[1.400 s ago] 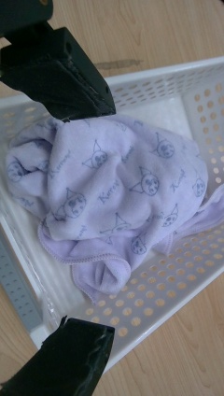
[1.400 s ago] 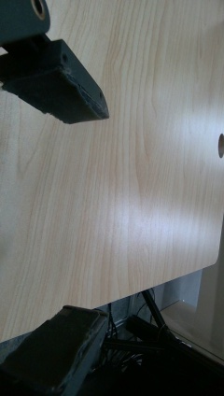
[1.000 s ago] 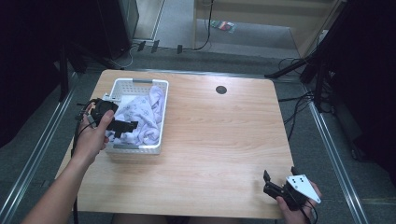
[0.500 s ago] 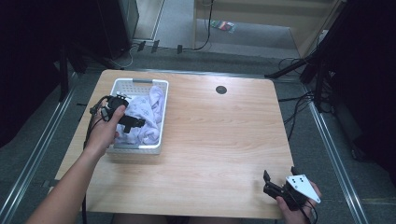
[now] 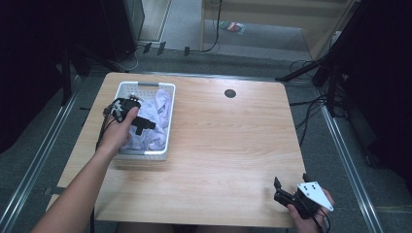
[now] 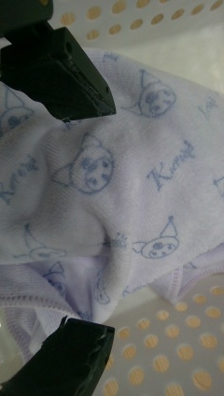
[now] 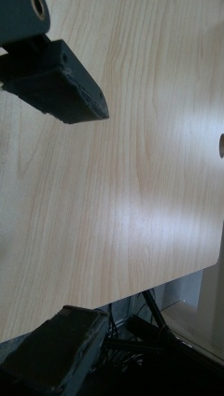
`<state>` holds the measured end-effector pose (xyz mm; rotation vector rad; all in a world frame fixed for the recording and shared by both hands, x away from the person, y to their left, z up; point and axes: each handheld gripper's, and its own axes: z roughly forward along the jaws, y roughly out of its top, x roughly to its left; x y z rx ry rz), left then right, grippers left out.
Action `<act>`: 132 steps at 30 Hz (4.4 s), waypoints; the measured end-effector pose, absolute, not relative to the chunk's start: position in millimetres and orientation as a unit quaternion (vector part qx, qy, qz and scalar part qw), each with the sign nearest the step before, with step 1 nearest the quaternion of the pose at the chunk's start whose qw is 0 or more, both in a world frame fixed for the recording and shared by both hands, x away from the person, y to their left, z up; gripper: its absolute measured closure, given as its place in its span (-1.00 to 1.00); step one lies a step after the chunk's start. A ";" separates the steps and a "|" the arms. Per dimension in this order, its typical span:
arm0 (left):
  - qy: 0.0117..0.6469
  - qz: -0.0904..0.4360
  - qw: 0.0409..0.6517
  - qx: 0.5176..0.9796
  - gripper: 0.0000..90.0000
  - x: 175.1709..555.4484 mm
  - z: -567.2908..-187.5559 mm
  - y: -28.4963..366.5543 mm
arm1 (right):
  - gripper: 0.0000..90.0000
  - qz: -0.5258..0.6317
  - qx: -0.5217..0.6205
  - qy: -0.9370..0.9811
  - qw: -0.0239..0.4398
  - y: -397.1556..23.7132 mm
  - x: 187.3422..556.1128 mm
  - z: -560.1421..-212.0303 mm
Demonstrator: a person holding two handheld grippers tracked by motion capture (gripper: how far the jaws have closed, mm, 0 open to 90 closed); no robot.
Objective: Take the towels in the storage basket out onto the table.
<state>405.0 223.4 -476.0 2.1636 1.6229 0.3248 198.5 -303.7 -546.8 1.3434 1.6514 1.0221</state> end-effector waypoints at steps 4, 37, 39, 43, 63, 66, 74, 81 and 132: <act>0.587 0.114 0.183 0.781 -1.00 412.8 -484.4 219.2 | -0.90 0.400 0.526 0.647 0.380 -303.5 198.6 -546.8; 0.561 0.135 0.078 0.813 -0.46 423.1 -506.8 203.8 | -0.89 0.397 0.528 0.648 0.380 -303.3 199.1 -546.8; 0.562 0.141 0.075 0.812 -0.29 422.6 -505.3 205.1 | -0.89 0.396 0.528 0.648 0.381 -303.1 199.2 -546.9; 0.567 0.151 0.071 0.807 -0.04 422.7 -503.0 206.7 | -0.89 0.396 0.528 0.647 0.380 -303.2 199.2 -546.8; 0.584 0.125 0.126 0.792 0.25 419.1 -480.6 226.0 | -0.89 0.394 0.529 0.648 0.380 -303.3 199.6 -546.8; 0.580 0.133 0.134 0.792 0.25 415.5 -471.0 228.5 | -0.89 0.394 0.529 0.649 0.380 -303.4 199.8 -546.8; 0.579 0.138 0.148 0.790 0.25 410.6 -444.8 234.1 | -0.89 0.394 0.530 0.648 0.379 -303.7 199.8 -546.8; 0.575 0.148 0.151 0.790 0.24 406.5 -426.5 237.5 | -0.89 0.394 0.530 0.648 0.380 -303.6 199.7 -546.8; 0.490 0.176 0.176 0.835 0.20 405.8 -366.8 119.2 | -0.89 0.395 0.528 0.649 0.379 -303.4 199.5 -546.8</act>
